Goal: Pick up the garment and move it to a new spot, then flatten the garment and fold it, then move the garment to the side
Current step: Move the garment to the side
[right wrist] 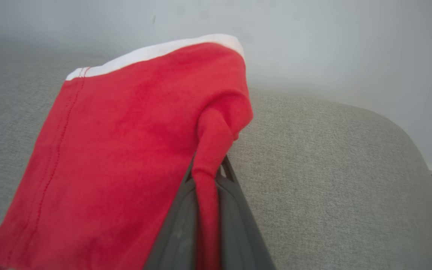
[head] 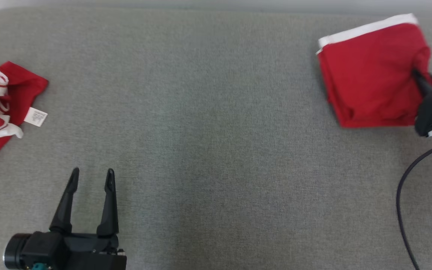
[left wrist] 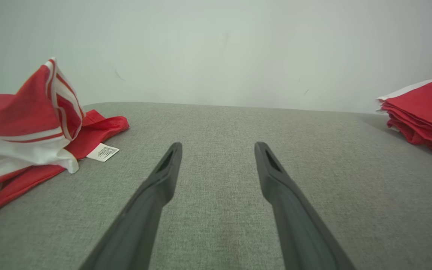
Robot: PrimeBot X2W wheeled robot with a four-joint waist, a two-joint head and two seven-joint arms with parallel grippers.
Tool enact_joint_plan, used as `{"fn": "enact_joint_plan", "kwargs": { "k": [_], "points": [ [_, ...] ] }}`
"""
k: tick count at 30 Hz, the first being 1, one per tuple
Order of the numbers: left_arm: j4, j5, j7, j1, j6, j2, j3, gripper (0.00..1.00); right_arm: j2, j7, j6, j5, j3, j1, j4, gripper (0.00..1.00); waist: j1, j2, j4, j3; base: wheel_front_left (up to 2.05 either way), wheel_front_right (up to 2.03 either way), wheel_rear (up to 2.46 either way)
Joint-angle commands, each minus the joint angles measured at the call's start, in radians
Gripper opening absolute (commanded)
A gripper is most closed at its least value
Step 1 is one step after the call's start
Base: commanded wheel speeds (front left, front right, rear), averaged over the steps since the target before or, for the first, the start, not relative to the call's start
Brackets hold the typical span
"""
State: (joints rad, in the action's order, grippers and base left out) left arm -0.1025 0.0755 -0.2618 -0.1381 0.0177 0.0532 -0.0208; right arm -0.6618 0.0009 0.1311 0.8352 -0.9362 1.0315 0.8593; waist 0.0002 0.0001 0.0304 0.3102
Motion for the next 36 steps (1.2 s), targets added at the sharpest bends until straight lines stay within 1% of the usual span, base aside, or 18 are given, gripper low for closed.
{"fn": "enact_joint_plan", "kwargs": {
  "k": [1, 6, 8, 9, 10, 11, 15, 21, 28, 29, 30, 33, 36],
  "points": [
    [-0.015, -0.006, -0.004, -0.016, -0.005, 0.007, 0.007, 1.00, -0.017, 0.003, -0.001, 0.000, -0.005, 0.025, 0.006, 0.00, -0.0002, -0.0001, -0.025, 0.064, 0.00, 0.00, 0.00],
    [-0.057, -0.020, -0.004, -0.029, -0.010, 0.018, 0.016, 1.00, -0.086, 0.013, -0.001, -0.013, -0.023, 0.080, 0.036, 0.00, -0.0002, -0.0001, -0.029, 0.098, 0.00, 0.00, 0.00],
    [-0.063, -0.024, -0.004, -0.029, -0.010, 0.020, 0.018, 1.00, -0.098, 0.011, -0.001, -0.012, -0.025, 0.092, 0.040, 0.00, -0.0002, -0.0001, -0.030, 0.102, 0.00, 0.00, 0.00],
    [-0.079, -0.028, -0.004, -0.025, -0.011, 0.024, 0.020, 1.00, -0.123, 0.008, -0.001, -0.014, -0.027, 0.114, 0.046, 0.00, -0.0002, -0.0001, -0.031, 0.111, 0.00, 0.00, 0.00],
    [-0.079, -0.028, -0.004, -0.025, -0.011, 0.024, 0.020, 1.00, -0.123, 0.008, -0.001, -0.014, -0.027, 0.114, 0.046, 0.00, -0.0002, -0.0001, -0.031, 0.111, 0.00, 0.00, 0.00],
    [-0.093, -0.031, -0.004, -0.025, -0.012, 0.025, 0.022, 1.00, -0.146, 0.009, -0.001, -0.018, -0.032, 0.133, 0.050, 0.00, -0.0002, -0.0001, -0.033, 0.120, 0.00, 0.00, 0.00],
    [-0.119, -0.040, -0.004, -0.028, -0.013, 0.030, 0.024, 1.00, -0.186, 0.017, -0.001, -0.023, -0.037, 0.166, 0.057, 0.00, -0.0002, -0.0001, -0.035, 0.136, 0.00, 0.00, 0.00],
    [-0.138, -0.041, -0.004, -0.032, -0.012, 0.037, 0.030, 1.00, -0.219, 0.018, -0.001, -0.032, -0.041, 0.193, 0.075, 0.00, -0.0002, -0.0001, -0.038, 0.159, 0.00, 0.00, 0.00],
    [-0.138, -0.044, -0.004, -0.038, -0.011, 0.039, 0.029, 1.00, -0.201, -0.008, -0.001, -0.043, -0.042, 0.201, 0.104, 0.00, -0.0002, -0.0001, -0.039, 0.170, 0.00, 0.00, 0.00],
    [-0.137, -0.043, -0.004, -0.038, -0.011, 0.039, 0.029, 1.00, -0.199, -0.017, -0.001, -0.048, -0.041, 0.206, 0.110, 0.85, -0.0002, -0.0001, -0.039, 0.169, 0.00, 0.00, 0.00],
    [-0.135, -0.042, -0.004, -0.039, -0.011, 0.039, 0.029, 1.00, -0.196, -0.021, -0.001, -0.051, -0.040, 0.209, 0.118, 1.00, -0.0002, -0.0001, -0.039, 0.169, 0.00, 0.00, 0.00],
    [-0.129, -0.042, -0.004, -0.036, -0.010, 0.038, 0.028, 1.00, -0.182, 0.009, -0.001, -0.062, -0.048, 0.205, 0.152, 1.00, -0.0002, -0.0001, -0.039, 0.163, 0.00, 0.00, 0.00],
    [-0.122, -0.039, -0.004, -0.030, -0.009, 0.037, 0.031, 1.00, -0.179, 0.003, -0.001, -0.077, -0.048, 0.216, 0.178, 1.00, -0.0002, -0.0001, -0.039, 0.153, 0.00, 0.00, 0.00]
  ]
}}
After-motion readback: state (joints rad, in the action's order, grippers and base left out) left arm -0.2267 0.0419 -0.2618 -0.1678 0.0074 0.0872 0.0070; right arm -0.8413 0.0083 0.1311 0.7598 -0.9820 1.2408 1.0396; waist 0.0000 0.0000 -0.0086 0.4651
